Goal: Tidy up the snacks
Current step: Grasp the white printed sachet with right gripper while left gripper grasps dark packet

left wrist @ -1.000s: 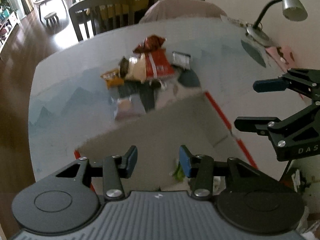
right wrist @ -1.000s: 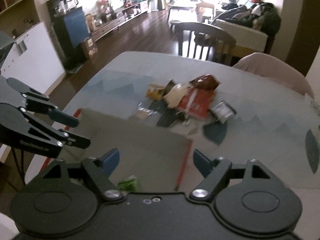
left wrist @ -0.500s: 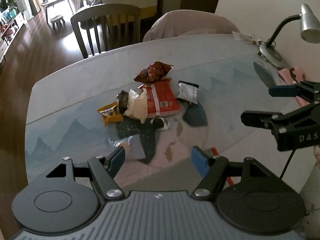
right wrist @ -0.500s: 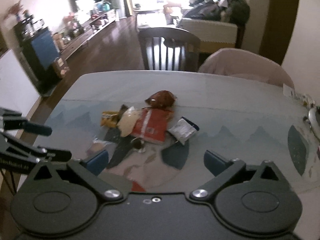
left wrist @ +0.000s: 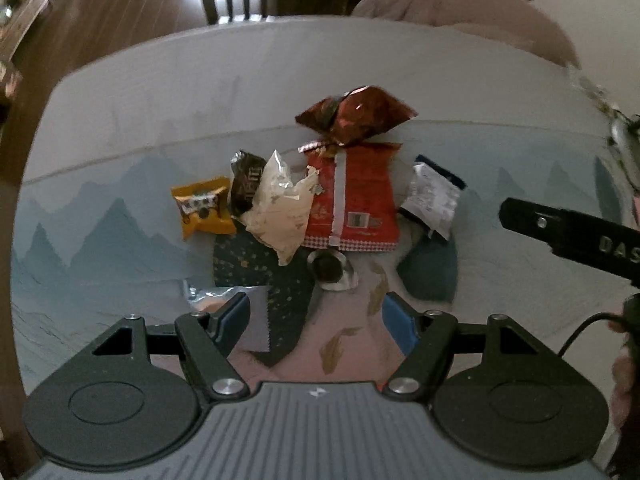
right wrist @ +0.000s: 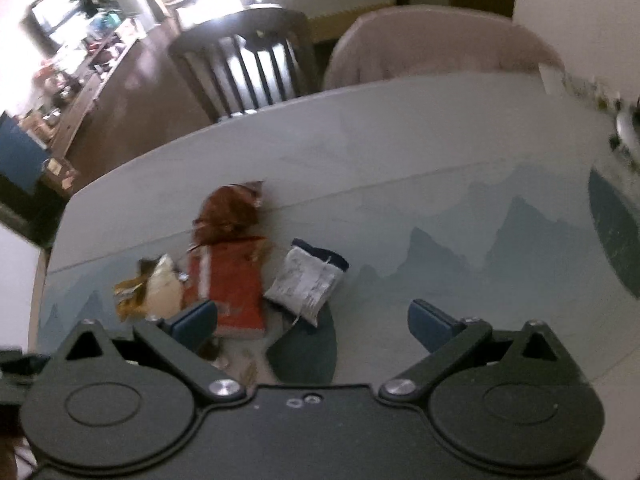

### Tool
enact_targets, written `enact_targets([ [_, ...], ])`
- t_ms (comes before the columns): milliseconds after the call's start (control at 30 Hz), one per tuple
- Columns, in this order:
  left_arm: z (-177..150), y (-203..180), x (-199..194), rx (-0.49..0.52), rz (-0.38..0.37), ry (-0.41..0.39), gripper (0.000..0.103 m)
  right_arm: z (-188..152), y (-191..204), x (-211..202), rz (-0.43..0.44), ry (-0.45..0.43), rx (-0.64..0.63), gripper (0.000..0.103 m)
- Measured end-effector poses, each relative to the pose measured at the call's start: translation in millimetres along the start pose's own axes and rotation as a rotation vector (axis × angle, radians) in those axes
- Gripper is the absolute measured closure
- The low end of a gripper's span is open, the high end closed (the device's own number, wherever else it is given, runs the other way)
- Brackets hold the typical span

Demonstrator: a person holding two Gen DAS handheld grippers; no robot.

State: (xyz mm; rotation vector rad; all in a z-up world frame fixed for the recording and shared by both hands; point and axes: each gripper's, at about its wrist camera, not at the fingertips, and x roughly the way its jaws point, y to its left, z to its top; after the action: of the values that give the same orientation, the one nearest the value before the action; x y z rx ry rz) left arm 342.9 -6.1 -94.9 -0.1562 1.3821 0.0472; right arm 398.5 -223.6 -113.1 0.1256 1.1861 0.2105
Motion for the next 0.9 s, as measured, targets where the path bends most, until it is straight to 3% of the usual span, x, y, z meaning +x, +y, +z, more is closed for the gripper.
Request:
enact_targets([
  [167, 26.9, -2.4, 33.1, -0.060, -0.003, 0.108, 0.030, 12.3, -1.1, 46.4, -0.031, 0.055, 0.039, 0.004],
  [600, 61.5, -1.2, 96.2, -0.169, 0.005, 0.212, 0.031, 32.6, -8.7, 117.2, -0.066, 0.148, 0.133, 0.019],
  [900, 66.4, 0.5, 119.7, -0.171, 0.010, 0.260, 0.036, 28.9, 11.7, 124.9, -0.092, 0.148, 0.018, 0.030],
])
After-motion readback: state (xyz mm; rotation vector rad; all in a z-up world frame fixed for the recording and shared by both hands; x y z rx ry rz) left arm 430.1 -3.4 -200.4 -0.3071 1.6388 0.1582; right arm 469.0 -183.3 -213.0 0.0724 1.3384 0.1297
